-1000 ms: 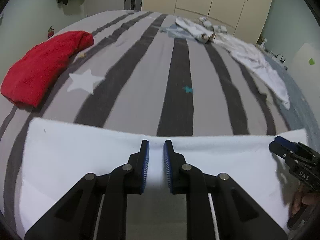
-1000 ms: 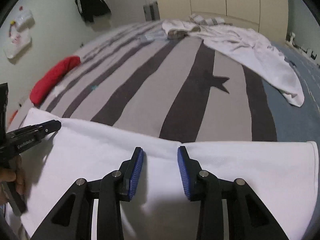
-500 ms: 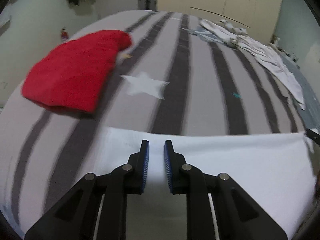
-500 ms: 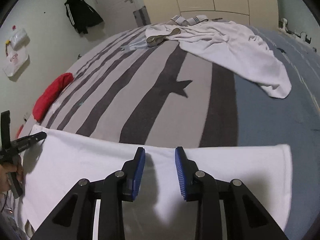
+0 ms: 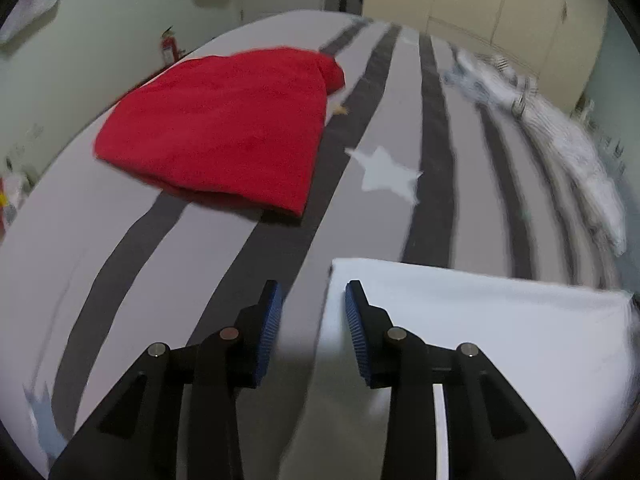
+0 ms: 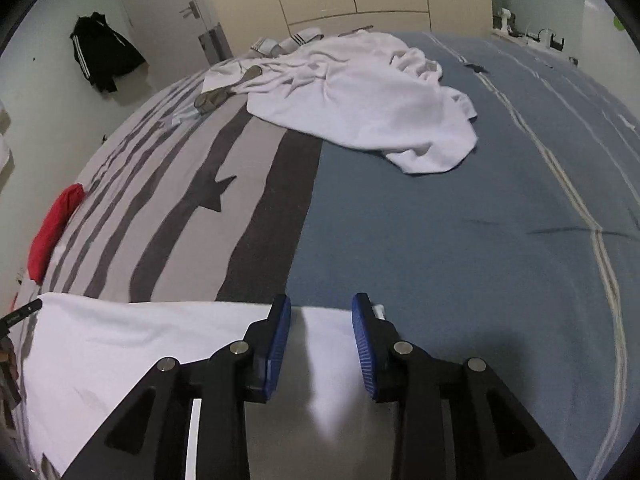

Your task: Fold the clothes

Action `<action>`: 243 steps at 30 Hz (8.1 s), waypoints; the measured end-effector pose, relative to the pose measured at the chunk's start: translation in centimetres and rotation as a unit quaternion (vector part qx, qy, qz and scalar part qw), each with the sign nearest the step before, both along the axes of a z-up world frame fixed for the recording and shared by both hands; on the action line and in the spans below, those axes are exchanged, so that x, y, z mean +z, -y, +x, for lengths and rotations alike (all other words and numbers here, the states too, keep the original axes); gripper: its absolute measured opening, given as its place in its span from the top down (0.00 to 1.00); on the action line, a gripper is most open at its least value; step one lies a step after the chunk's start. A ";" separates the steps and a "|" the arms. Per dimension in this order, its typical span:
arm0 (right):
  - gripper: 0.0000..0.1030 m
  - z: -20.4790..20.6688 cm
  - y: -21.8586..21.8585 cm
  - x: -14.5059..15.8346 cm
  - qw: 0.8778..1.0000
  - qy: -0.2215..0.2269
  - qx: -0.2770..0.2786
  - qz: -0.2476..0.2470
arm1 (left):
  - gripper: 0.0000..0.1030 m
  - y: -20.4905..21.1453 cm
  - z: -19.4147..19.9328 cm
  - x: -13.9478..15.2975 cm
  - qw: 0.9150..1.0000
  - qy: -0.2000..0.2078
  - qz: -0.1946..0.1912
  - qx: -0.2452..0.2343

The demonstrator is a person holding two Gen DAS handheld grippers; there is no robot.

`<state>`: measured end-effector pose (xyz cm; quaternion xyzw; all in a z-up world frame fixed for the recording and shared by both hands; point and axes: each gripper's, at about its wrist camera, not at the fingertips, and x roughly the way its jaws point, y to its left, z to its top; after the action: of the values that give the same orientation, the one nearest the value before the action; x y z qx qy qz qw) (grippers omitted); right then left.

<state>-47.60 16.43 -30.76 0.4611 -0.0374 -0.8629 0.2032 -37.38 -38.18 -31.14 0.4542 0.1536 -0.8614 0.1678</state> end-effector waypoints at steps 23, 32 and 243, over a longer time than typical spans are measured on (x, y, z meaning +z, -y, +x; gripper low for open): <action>0.62 27.1 -7.1 -2.5 0.989 0.133 -0.061 0.032 | 0.52 -10.1 30.4 -2.5 0.994 0.059 0.094 0.021; 0.49 28.5 -6.6 -3.1 0.989 0.122 -0.075 0.020 | 0.45 -12.7 29.3 -3.4 0.996 0.043 0.082 -0.008; 0.80 10.5 -5.5 -2.4 0.961 0.220 0.166 0.020 | 0.83 -8.2 11.8 2.9 0.981 0.089 0.111 -0.130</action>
<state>-37.13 21.91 -33.12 0.6430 0.0133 -0.6951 0.3214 -25.55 -30.02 -28.25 0.5608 0.1724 -0.8097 0.0158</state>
